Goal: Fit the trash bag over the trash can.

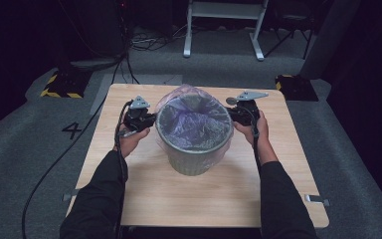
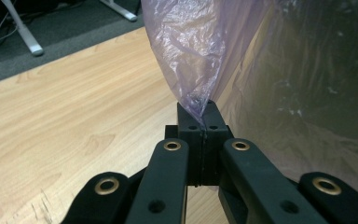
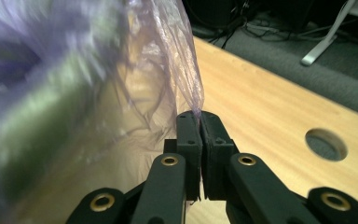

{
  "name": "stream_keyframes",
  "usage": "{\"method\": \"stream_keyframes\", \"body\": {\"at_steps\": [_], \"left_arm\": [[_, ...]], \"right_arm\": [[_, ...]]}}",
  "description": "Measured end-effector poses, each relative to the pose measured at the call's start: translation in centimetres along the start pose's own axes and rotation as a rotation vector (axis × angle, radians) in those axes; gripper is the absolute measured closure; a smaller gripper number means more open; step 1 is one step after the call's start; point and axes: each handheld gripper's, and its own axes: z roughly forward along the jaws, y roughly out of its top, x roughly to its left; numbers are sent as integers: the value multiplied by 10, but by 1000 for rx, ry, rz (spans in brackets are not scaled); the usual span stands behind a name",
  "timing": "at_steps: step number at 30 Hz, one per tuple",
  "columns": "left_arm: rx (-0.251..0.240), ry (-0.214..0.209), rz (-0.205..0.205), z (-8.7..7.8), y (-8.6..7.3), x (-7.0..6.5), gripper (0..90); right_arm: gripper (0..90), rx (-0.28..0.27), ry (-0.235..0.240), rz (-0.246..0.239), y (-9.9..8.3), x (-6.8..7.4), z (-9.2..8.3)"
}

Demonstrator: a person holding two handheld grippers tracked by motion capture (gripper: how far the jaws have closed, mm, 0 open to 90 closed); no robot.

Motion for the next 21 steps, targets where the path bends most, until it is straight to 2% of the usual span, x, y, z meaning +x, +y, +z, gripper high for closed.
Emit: {"method": "stream_keyframes", "body": {"at_steps": [6,8,12,14,15,16,17,18,21], "left_arm": [[-2,-13,-42,2,-17,3,897],[3,-11,-32,1,-21,3,897],[2,-19,-41,-1,-29,1,897],[-2,-13,-35,-3,-32,-1,895],[-6,-3,-37,-4,-33,-2,873],[-5,9,-35,-6,-34,-3,807],[-8,4,-33,-8,-36,-4,780],[-15,4,-29,-10,-37,-5,755],[-27,23,-23,-20,-39,-6,606]], "right_arm": [[872,42,29,-4,-12,1,5],[864,45,39,-2,-16,2,5],[845,48,55,4,-24,3,5],[782,40,74,7,-29,2,4],[748,39,71,3,-31,2,3],[705,40,59,3,-33,2,2],[668,42,45,6,-35,1,1],[643,37,35,11,-36,0,-1],[584,17,27,33,-42,-6,-10]]}}
